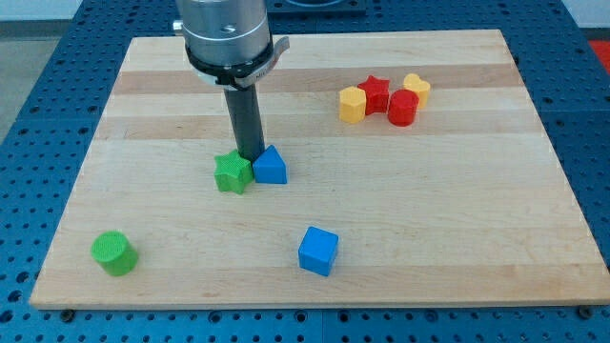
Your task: Push the triangle closer to the green star
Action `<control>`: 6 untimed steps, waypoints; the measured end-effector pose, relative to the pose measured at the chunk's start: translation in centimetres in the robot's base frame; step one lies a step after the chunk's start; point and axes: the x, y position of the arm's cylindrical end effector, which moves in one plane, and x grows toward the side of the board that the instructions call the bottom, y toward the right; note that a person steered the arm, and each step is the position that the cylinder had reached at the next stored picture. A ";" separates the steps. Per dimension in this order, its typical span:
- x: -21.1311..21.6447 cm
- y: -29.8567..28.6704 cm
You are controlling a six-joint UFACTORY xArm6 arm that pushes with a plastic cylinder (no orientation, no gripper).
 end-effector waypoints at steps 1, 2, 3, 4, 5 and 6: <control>-0.7 1.3; -1.7 2.4; -2.3 4.9; -2.3 8.5; -0.9 9.2; 0.7 8.1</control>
